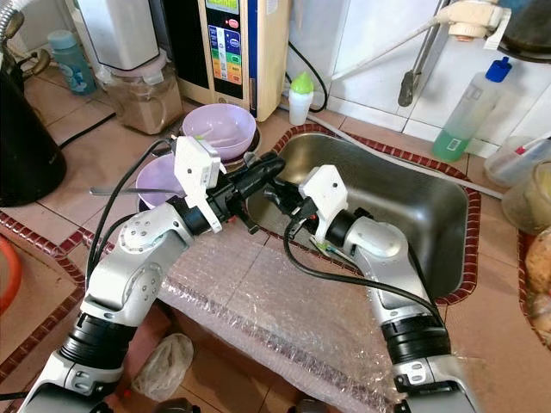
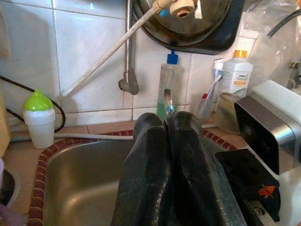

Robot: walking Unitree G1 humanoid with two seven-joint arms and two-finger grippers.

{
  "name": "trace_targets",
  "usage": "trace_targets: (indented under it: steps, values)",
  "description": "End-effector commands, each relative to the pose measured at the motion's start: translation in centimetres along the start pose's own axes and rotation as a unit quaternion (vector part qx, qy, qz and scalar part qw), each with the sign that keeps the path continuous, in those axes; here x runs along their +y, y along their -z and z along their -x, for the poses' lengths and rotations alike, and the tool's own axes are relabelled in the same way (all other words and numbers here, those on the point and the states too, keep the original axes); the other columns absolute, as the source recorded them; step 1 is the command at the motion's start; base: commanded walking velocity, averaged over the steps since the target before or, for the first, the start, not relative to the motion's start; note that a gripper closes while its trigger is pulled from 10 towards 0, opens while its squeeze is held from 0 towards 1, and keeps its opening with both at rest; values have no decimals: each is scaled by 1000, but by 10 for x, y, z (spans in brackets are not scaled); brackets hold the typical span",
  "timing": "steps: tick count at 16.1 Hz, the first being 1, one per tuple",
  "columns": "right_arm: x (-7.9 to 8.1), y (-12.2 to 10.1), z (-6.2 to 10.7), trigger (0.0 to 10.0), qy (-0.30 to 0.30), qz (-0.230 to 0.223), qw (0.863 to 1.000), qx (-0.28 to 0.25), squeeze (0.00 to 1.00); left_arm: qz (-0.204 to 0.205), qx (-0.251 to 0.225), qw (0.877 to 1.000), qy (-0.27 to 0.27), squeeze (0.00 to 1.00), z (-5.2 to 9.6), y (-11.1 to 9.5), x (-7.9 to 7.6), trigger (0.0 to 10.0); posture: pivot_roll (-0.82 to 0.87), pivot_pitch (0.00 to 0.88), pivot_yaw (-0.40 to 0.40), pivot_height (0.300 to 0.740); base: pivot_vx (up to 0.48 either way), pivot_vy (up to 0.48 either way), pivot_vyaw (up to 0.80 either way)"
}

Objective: Kitchen organization

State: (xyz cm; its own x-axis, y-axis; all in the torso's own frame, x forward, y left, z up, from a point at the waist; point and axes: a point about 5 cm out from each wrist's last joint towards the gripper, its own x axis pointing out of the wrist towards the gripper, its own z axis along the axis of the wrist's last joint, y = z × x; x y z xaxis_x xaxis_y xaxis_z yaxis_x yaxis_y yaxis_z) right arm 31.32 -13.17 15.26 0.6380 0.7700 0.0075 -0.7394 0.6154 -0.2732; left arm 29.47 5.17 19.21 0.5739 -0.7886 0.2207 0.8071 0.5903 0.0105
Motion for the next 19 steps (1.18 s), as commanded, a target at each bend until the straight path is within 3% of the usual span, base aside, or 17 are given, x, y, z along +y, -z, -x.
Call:
trace_targets:
  steps: [1, 5, 6, 7, 11, 16, 19]
  values:
    - [-27, -4, 8, 0, 76, 12, 997, 1, 0, -23, 5, 1000, -3, 0, 2, 4, -2, 9804, -46, 0, -6, 740, 0, 0, 0]
    - [-45, -6, 10, 0, 139, 22, 990, -1, 0, -33, 8, 999, 6, 0, 2, 7, -7, 10000, -44, 0, -3, 740, 0, 0, 0]
    - [-47, -5, 10, 0, 147, 33, 989, 1, 0, -41, 7, 999, 0, 125, 2, 7, -7, 10000, -44, 0, -3, 740, 0, 0, 0]
    - [-49, -4, 9, 0, 152, 40, 987, 5, 0, -40, 10, 999, -5, 1000, 4, 8, -6, 10000, -42, 0, -4, 740, 0, 0, 0]
    - [-52, 6, 8, 0, 156, 62, 985, 26, 0, -54, 46, 997, 6, 1000, 19, 18, -5, 10000, -35, 0, -1, 740, 0, 0, 0]
    - [-61, 25, 18, 0, 209, 89, 971, 72, 0, -42, 82, 996, 18, 1000, 21, 27, -15, 10000, -24, 1, 0, 740, 0, 0, 0]
    - [-68, 40, 24, 0, 252, 105, 955, 120, 0, -37, 103, 993, 39, 1000, 20, 30, -17, 10000, -21, 0, 7, 740, 0, 0, 0]
